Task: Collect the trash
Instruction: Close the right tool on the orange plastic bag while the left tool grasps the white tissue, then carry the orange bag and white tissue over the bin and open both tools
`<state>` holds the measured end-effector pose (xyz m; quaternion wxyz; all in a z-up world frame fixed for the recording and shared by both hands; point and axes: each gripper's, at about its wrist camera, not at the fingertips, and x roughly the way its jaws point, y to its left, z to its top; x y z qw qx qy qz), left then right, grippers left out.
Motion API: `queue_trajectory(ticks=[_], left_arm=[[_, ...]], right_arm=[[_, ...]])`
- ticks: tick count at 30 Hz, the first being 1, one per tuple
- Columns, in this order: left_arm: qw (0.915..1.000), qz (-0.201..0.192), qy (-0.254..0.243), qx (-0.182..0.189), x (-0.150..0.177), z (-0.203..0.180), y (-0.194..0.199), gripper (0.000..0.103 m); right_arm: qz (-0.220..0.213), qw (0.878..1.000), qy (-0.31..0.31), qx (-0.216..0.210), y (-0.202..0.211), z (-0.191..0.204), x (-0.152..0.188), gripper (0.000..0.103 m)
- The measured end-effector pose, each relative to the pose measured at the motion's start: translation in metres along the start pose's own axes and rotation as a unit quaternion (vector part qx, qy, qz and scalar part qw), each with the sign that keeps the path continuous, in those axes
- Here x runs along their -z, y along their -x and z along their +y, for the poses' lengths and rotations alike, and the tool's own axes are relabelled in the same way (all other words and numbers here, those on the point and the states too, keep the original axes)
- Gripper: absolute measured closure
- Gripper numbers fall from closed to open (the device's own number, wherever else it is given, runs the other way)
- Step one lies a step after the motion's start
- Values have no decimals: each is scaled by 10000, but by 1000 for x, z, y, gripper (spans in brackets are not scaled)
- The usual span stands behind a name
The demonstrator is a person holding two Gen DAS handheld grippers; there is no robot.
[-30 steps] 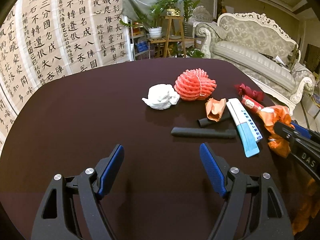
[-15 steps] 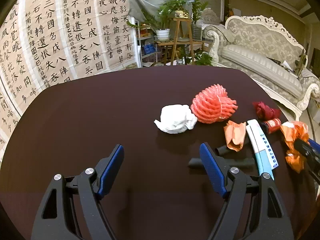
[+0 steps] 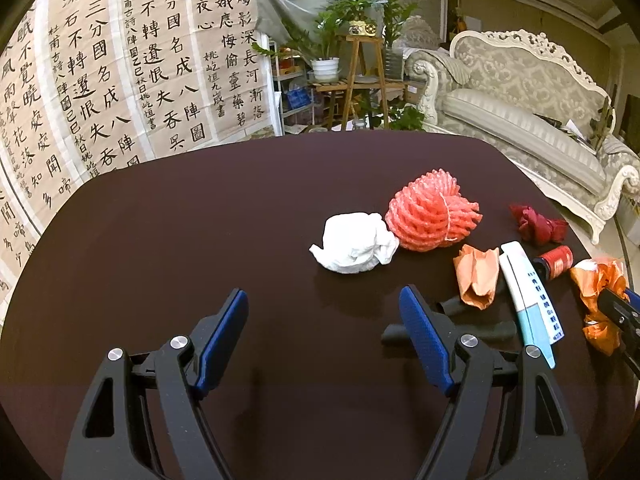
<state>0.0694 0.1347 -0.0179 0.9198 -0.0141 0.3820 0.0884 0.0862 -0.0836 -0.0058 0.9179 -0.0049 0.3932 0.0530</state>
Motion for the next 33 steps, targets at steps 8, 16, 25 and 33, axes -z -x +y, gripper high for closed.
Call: queue_trajectory(ticks=[8, 16, 25, 33], left_arm=[[9999, 116, -42, 19, -12, -4, -13, 27], [9994, 232, -239, 59, -26, -8, -29, 27], [9973, 486, -356, 414, -25, -7, -39, 48], [9977, 317, -448, 391, -24, -7, -30, 73]], right_arm=[[37, 10000, 51, -4, -15, 6, -12, 65], [37, 10000, 81, -45, -20, 12, -16, 65], [37, 10000, 79, -49, -21, 13, -16, 65], [-18, 9999, 7, -112, -16, 15, -13, 65]])
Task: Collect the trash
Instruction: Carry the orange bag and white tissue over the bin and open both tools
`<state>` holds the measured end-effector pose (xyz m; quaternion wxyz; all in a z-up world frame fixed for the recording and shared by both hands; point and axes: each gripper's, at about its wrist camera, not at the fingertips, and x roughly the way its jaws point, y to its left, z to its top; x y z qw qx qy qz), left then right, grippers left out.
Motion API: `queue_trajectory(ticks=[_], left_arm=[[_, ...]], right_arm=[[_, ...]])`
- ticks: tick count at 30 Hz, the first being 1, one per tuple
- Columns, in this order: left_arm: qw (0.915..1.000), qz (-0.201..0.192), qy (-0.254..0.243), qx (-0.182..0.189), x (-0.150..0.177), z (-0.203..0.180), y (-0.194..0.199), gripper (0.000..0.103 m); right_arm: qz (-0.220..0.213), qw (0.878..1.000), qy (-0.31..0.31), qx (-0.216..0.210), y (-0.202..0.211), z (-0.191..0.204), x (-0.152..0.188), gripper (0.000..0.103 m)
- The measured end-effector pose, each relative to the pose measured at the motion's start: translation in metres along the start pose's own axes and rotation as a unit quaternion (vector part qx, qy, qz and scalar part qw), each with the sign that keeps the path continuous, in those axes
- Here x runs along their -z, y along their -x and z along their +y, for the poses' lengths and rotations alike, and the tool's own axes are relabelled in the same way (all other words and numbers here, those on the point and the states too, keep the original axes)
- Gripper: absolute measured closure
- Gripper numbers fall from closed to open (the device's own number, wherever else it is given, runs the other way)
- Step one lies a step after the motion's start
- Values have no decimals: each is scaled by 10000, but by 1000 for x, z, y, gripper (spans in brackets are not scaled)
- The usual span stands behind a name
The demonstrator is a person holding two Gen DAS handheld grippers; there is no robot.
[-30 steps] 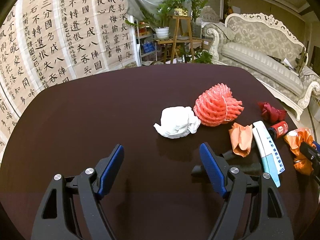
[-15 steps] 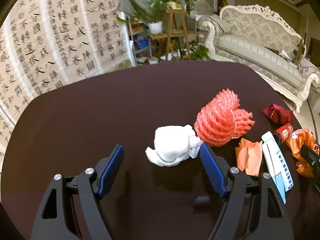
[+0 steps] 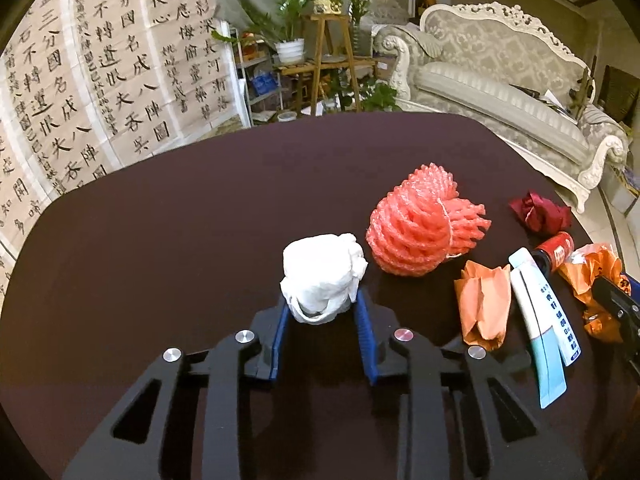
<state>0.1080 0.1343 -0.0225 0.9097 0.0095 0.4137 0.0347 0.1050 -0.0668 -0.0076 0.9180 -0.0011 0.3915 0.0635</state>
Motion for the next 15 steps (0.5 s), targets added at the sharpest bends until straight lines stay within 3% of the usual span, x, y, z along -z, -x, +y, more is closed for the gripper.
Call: queue_trajectory(ticks=[8, 15], left_arm=[[9997, -221, 99, -61, 14, 4, 26, 74], [9995, -302, 55, 101, 29, -4, 49, 74]], right_arm=[[-91, 9999, -45, -43, 18, -4, 11, 66], [-138, 9999, -49, -14, 33, -8, 22, 66]])
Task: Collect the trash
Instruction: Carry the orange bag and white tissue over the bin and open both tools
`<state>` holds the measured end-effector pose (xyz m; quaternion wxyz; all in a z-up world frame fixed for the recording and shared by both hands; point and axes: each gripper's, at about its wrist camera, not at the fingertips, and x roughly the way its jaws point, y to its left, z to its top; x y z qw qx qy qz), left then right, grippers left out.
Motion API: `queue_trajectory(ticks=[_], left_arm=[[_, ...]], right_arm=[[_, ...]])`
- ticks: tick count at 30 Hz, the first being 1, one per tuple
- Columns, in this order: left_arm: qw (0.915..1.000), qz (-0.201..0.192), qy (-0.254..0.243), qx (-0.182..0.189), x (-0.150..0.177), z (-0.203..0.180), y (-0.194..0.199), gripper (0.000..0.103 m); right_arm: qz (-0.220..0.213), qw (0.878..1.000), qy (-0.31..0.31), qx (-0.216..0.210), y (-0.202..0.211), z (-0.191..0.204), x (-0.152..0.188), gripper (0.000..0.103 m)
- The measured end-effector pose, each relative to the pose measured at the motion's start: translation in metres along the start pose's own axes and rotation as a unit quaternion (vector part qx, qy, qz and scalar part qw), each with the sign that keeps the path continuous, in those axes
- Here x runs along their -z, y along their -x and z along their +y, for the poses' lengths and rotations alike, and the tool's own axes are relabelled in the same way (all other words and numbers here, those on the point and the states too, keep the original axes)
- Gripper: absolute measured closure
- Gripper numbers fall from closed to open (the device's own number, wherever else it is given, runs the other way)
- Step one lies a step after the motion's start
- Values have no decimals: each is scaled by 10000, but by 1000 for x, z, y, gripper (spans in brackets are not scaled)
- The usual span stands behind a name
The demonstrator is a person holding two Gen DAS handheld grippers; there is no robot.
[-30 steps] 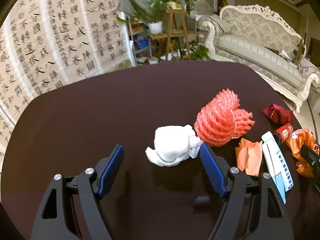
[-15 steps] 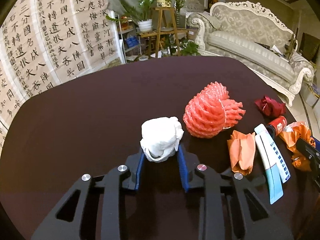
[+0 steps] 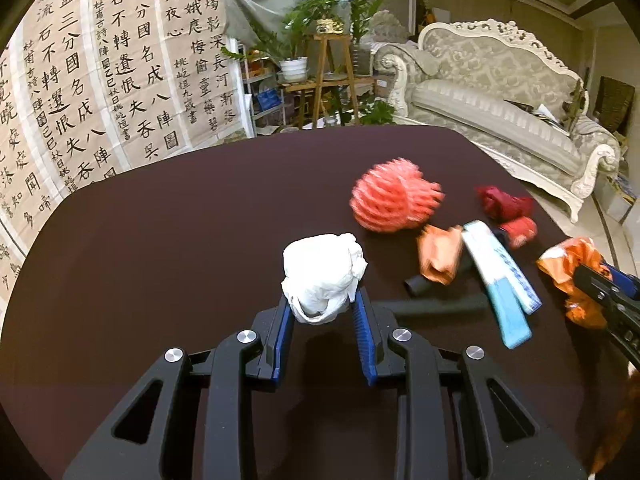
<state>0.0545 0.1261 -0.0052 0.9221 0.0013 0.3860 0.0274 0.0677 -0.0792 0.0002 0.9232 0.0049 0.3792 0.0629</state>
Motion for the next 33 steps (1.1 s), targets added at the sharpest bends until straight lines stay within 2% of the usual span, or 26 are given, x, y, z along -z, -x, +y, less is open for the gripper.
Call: queue_trajectory(ticks=[8, 22, 33], left_arm=[[9987, -146, -188, 449, 9, -35, 20, 74], [9886, -391, -772, 1232, 11, -145, 32, 74], [9796, -469, -1197, 1542, 1, -220, 20, 74]], right_arm=[[-213, 9994, -119, 246, 30, -24, 13, 66], [-435, 9910, -556, 1138, 55, -104, 31, 66], [-533, 9854, -825, 1389, 54, -151, 36, 66]])
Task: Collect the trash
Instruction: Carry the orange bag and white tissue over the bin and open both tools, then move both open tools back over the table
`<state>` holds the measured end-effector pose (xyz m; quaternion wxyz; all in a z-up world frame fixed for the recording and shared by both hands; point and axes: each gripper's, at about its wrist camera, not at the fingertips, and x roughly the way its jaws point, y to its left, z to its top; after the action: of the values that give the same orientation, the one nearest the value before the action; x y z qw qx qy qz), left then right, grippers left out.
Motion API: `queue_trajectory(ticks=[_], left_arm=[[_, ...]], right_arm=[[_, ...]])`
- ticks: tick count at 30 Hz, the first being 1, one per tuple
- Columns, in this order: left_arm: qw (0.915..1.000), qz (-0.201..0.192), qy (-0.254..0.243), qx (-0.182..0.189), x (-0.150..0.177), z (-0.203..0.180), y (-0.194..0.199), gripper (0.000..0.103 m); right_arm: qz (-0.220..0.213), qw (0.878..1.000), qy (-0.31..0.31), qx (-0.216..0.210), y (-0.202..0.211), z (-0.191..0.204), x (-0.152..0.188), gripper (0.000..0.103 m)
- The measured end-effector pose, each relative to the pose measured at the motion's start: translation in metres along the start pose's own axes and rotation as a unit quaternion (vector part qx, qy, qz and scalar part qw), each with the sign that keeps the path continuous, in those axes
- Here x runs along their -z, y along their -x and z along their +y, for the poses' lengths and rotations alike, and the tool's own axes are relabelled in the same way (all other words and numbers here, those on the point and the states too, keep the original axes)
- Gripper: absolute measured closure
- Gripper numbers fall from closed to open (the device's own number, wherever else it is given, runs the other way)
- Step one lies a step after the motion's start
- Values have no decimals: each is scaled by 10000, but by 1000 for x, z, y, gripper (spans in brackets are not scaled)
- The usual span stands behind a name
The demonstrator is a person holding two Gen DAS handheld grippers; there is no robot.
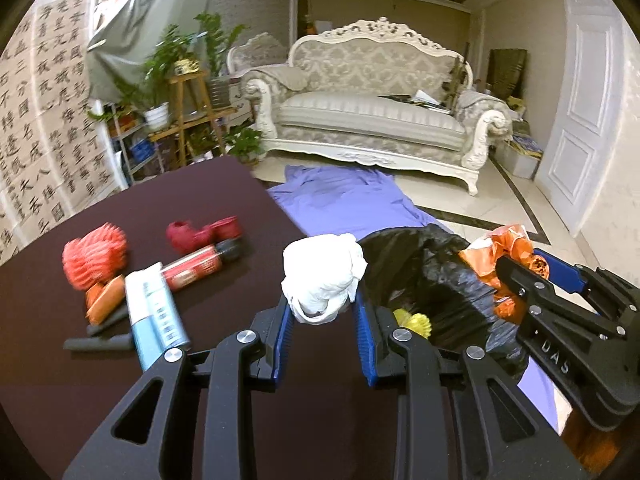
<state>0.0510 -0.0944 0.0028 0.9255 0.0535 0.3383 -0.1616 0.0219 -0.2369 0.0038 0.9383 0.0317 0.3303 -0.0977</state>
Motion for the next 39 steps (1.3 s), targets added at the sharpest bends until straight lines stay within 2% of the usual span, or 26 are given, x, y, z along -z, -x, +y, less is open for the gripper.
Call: queue_trajectory(ticks=[10, 13, 14, 15, 20, 23, 30, 39], left_arm=[[9994, 142, -317, 16, -9, -34, -29, 73], [9991, 223, -358, -32, -11, -39, -38, 57], [9991, 232, -340, -57, -12, -38, -38, 45], [9993, 231, -292, -83, -12, -37, -39, 39], [9993, 274, -226, -152, -9, -35, -39, 32], [9992, 261, -234, -199, -8, -31, -36, 31], [9985, 134, -267, -469, 3, -7, -10, 30], [9927, 315, 145, -1158, 39, 69, 25, 30]], right_arm=[[57, 9998, -200, -3, -20, -24, -2, 65], [58, 9996, -288, 2, -25, -30, -4, 59], [55, 9994, -328, 20, -26, -32, -4, 55], [53, 9993, -362, 29, -26, -35, -4, 53], [79, 9990, -440, 83, -27, -41, -3, 51], [81, 9989, -465, 70, -24, -39, -1, 51], [83, 9992, -346, -167, -12, -18, -1, 45], [184, 9966, 142, -788, -2, 49, 2, 45]])
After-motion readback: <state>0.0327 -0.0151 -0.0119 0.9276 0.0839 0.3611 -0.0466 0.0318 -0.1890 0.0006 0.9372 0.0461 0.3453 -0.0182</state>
